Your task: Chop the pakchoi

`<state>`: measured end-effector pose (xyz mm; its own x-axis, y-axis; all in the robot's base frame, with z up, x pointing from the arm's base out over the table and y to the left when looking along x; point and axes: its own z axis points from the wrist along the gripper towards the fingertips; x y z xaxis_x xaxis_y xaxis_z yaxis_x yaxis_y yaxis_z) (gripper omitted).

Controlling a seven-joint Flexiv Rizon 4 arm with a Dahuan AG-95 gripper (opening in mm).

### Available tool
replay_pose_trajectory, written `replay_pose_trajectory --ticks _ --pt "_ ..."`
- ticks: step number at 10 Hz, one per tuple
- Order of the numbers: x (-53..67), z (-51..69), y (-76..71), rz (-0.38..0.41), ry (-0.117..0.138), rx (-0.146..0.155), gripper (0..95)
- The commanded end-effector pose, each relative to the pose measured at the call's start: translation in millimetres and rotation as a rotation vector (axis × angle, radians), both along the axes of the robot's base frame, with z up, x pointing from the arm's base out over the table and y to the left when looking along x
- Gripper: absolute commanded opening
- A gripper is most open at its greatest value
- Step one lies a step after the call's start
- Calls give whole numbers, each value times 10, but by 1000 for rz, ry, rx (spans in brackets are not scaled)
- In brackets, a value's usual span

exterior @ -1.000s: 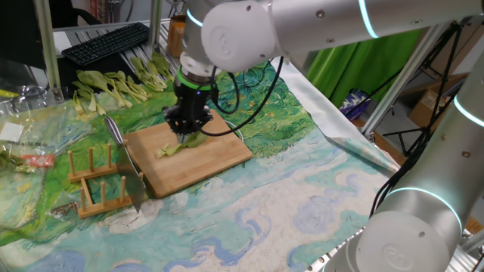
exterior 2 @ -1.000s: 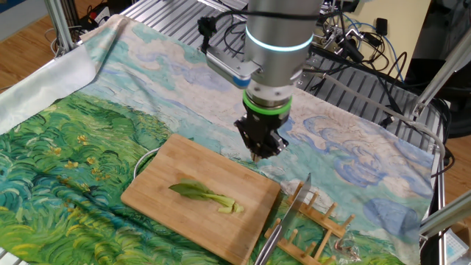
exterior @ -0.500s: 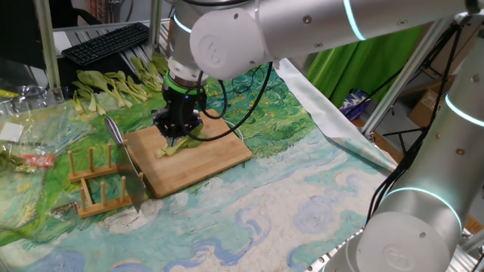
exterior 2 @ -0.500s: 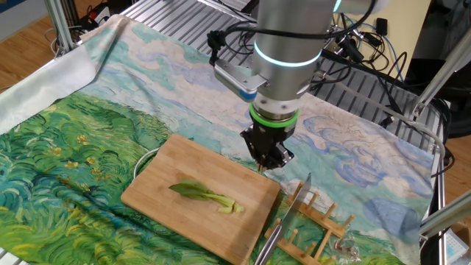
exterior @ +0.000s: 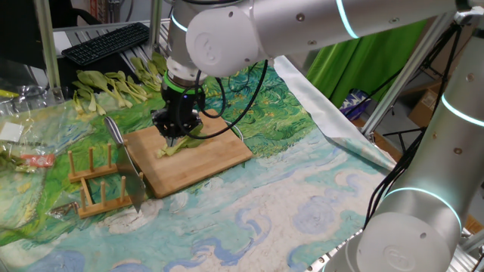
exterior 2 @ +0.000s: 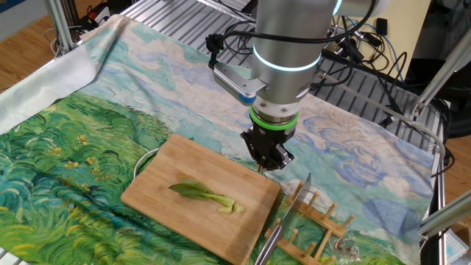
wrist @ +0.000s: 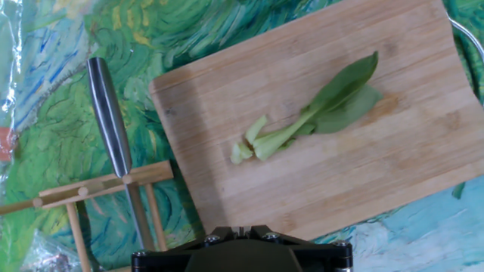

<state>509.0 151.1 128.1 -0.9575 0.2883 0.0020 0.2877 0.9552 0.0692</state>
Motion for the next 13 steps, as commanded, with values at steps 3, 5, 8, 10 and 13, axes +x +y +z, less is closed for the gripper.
replay_pose_trajectory --ticks 3,5,8,10,13 --pt "-7 -2 -9 124 -17 27 0" --pt "-7 -2 -9 179 -28 63 0" --pt "-7 -2 -9 171 -18 67 0" --pt "-7 -2 -9 160 -32 62 0" --pt "-28 15 271 112 -26 64 0"
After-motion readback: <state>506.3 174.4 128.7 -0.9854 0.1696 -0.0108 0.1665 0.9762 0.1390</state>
